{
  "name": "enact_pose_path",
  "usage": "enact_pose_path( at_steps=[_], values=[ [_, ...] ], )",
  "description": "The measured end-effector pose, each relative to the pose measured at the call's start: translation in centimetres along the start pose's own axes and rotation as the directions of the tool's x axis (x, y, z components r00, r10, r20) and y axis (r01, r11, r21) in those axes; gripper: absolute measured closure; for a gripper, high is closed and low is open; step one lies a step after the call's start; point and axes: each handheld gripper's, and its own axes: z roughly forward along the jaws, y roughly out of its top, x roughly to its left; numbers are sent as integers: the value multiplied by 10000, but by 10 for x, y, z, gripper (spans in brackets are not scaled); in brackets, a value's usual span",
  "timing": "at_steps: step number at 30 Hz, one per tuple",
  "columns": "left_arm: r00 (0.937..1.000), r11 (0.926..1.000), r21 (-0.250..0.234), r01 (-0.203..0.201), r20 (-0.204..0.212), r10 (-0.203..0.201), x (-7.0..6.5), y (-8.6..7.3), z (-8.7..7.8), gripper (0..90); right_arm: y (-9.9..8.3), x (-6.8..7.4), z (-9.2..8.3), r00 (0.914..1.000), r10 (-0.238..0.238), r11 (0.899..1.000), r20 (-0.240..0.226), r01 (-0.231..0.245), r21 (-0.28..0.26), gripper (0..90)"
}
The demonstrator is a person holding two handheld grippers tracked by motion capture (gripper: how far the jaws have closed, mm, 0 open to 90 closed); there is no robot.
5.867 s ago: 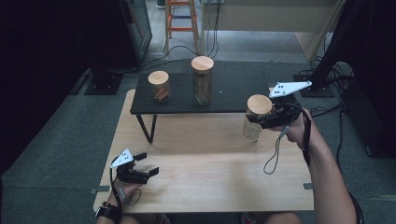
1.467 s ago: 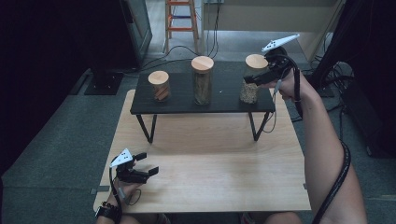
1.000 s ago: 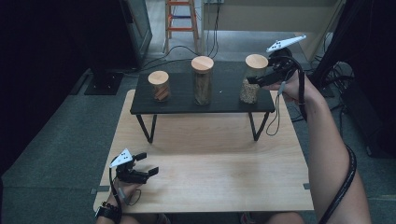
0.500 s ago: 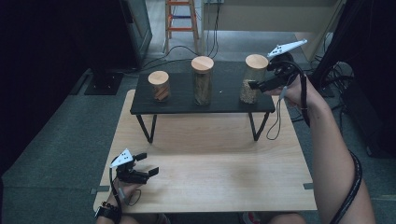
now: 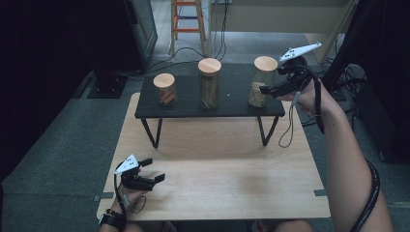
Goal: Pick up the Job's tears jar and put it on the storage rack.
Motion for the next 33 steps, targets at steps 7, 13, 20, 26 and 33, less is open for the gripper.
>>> enact_pose_path(
  at_steps=[7, 13, 20, 26, 33],
  values=[
    [10000, 10000, -3, 20, 13, -20, 0, 0, 0, 18, -3, 0, -1, 10000, -6, 10000, -30, 6, 49, 0],
    [10000, 10000, -19, 35, 11, -35, 0, 0, 0, 18, -6, 0, 2, 10000, -19, 10000, -85, 20, 87, 0],
    [10000, 10000, -25, 36, 6, -36, 0, 0, 0, 18, -13, 1, 1, 9999, -6, 10000, -122, 7, 93, 0],
    [10000, 10000, -10, 18, -7, -18, 0, 0, 0, 18, -26, -1, -1, 9998, 145, 9999, -107, -144, 28, 1],
    [10000, 10000, 7, 11, -31, -11, -1, 0, 0, 18, -39, 2, -4, 9998, 147, 9999, -103, -147, 49, 1]
  ],
)
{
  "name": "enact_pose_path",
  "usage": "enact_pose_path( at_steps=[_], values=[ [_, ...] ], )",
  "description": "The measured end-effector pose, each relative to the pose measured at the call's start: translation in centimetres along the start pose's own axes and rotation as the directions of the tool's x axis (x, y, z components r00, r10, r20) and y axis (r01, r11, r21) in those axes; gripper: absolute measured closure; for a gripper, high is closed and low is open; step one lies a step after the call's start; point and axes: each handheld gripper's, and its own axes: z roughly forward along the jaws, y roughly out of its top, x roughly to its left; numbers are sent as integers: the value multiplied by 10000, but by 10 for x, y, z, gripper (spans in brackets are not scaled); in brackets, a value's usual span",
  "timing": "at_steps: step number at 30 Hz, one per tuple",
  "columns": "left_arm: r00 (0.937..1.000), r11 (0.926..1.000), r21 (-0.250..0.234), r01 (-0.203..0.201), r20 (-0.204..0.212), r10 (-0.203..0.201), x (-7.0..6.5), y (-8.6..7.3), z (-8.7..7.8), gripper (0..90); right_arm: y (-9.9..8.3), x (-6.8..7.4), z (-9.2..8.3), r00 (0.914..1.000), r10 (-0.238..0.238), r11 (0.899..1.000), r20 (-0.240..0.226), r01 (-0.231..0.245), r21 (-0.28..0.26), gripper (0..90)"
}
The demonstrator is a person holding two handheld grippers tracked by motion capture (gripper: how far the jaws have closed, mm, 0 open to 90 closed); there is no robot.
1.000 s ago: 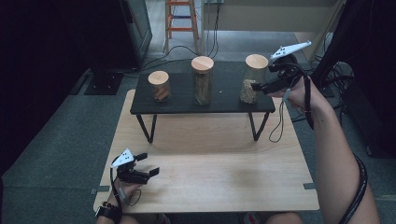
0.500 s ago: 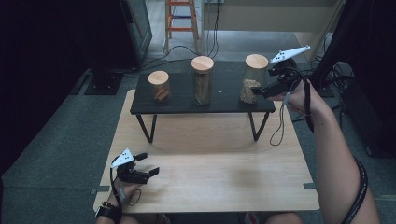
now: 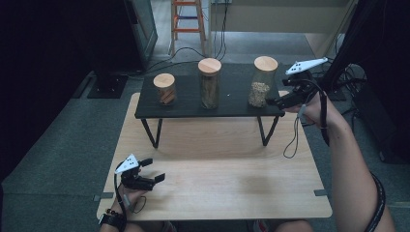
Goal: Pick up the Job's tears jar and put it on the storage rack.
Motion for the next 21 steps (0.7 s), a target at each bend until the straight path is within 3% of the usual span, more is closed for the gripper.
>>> enact_pose_path(
  at_steps=[9, 21],
  values=[
    [10000, 10000, 6, -6, -18, 6, -1, 0, 0, 18, -13, 8, -2, 9997, -228, 9997, 119, 226, 111, 2],
    [10000, 10000, 2, -5, -29, 5, -1, 0, 0, 18, -33, 14, 1, 9998, -167, 9998, 49, 167, 75, 2]
  ],
)
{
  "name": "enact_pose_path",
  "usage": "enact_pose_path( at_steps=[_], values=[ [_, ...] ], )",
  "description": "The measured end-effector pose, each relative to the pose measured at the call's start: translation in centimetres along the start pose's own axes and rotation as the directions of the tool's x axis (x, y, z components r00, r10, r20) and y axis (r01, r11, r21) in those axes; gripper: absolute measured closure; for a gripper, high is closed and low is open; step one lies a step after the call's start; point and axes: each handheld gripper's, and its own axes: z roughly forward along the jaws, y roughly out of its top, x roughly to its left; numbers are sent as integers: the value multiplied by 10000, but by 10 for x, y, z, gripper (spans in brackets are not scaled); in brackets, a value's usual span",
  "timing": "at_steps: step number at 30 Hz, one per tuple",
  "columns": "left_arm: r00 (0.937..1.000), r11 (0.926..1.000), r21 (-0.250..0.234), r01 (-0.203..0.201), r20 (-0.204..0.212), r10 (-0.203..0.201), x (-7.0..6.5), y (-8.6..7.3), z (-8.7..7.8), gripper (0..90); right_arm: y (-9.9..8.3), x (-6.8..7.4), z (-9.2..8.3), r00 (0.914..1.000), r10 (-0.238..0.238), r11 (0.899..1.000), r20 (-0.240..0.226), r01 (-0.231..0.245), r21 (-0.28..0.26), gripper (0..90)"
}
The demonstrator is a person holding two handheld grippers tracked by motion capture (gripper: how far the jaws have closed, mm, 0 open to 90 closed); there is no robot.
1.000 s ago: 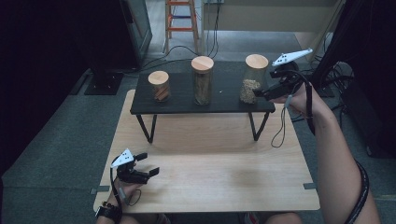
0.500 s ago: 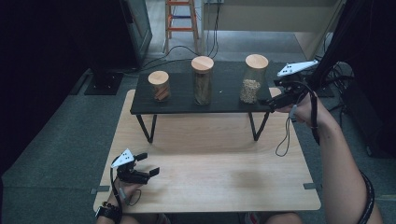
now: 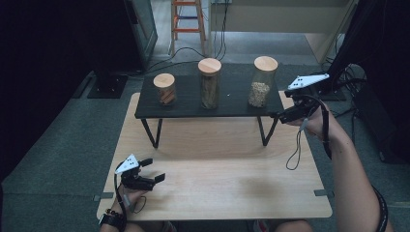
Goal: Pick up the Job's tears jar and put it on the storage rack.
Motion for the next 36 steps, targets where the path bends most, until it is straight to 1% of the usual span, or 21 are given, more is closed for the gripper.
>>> enact_pose_path(
  at_steps=[2, 5, 13, 15, 19, 23, 30, 36],
  values=[
    [10000, 10000, -10, 6, -1, -6, 0, 0, 0, 18, -2, 1, 2, 10000, -55, 10000, -23, 55, 52, 2],
    [10000, 10000, -22, 13, 6, -13, 0, 0, 0, 18, -6, 2, 3, 10000, -2, 10000, -52, 3, 58, 3],
    [10000, 10000, -6, 7, 23, -7, 1, 0, 0, 18, -22, 8, 3, 9999, 78, 9999, -150, -80, -109, 3],
    [10000, 10000, -6, -11, 15, 11, 1, 0, 0, 18, -27, 9, 2, 9997, 141, 9996, -203, -146, -247, 5],
    [10000, 10000, -2, 11, 13, -11, 1, 0, 0, 18, -34, 15, 0, 9998, 9, 9991, -207, -17, -432, 5],
    [10000, 10000, 18, 6, 13, -6, 1, 0, 0, 18, -37, 21, -1, 9998, -183, 9992, -101, 180, -361, 5],
    [10000, 10000, 6, 24, 7, -24, 1, 0, 0, 18, -52, 27, 1, 9997, -90, 9988, -216, 80, -491, 5],
    [10000, 10000, 6, 40, -11, -40, 0, 0, 0, 18, -65, 28, 6, 9994, -3, 9984, -347, -16, -560, 5]
  ],
)
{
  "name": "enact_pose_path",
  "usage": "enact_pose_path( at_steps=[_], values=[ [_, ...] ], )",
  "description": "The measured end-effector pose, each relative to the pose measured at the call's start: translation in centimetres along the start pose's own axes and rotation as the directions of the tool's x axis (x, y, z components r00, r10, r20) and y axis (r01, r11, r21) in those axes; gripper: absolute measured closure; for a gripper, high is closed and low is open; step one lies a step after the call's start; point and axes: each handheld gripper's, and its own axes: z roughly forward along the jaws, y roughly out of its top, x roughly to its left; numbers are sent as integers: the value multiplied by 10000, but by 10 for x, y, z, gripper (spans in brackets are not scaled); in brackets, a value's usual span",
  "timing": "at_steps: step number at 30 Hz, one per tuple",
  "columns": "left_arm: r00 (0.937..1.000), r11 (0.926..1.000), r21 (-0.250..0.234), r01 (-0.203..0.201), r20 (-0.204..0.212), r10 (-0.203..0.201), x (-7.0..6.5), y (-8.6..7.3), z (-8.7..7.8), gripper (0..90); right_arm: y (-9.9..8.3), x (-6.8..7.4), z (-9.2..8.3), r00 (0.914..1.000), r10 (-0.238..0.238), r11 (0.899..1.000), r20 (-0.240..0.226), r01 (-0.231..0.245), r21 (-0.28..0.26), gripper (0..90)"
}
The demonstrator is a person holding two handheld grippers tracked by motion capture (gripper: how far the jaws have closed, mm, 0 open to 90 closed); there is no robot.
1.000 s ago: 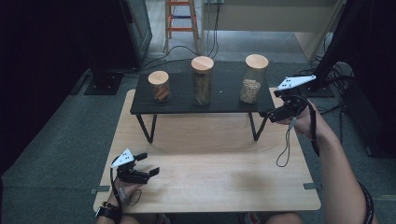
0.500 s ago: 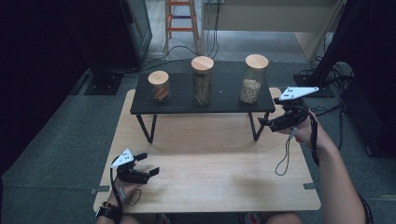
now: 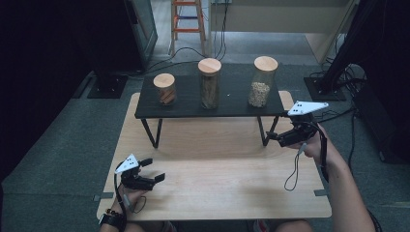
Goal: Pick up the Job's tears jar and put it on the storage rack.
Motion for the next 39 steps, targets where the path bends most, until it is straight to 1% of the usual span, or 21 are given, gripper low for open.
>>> enact_pose_path(
  at_steps=[6, 9, 14, 18, 23, 27, 30, 33, 39],
  values=[
    [10000, 10000, 14, -16, 5, 16, 0, 0, 0, 18, -14, 3, 2, 10000, -42, 9999, 50, 43, -163, 5],
    [10000, 10000, 17, -24, -2, 24, 0, 0, 0, 18, -23, 4, 3, 10000, -2, 9997, -23, 2, -262, 6],
    [10000, 10000, 22, -13, -6, 13, 0, 0, 0, 18, -34, 7, 9, 10000, -41, 9999, -78, 40, -113, 6],
    [10000, 10000, 46, -46, -26, 46, -1, 1, 0, 18, -43, 8, 12, 9999, 84, 9999, -105, -85, -100, 6],
    [10000, 10000, 49, -54, -46, 54, -1, 1, 0, 18, -55, 11, 15, 10000, 88, 9998, 7, -88, -195, 6],
    [10000, 9999, 78, -77, -50, 77, -1, 1, 0, 18, -66, 12, 17, 9997, 225, 9993, 96, -222, -306, 6],
    [10000, 10000, 81, -54, -39, 54, -1, 1, 1, 18, -73, 13, 18, 9994, 293, 9992, 208, -287, -285, 6],
    [10000, 9999, 106, -80, -49, 80, -1, 2, 0, 18, -79, 15, 19, 9991, 224, 9993, 358, -213, -321, 6],
    [9999, 9999, 133, -94, -82, 95, -2, 2, 1, 18, -95, 16, 24, 9981, 418, 9979, 456, -395, -505, 6]
  ],
)
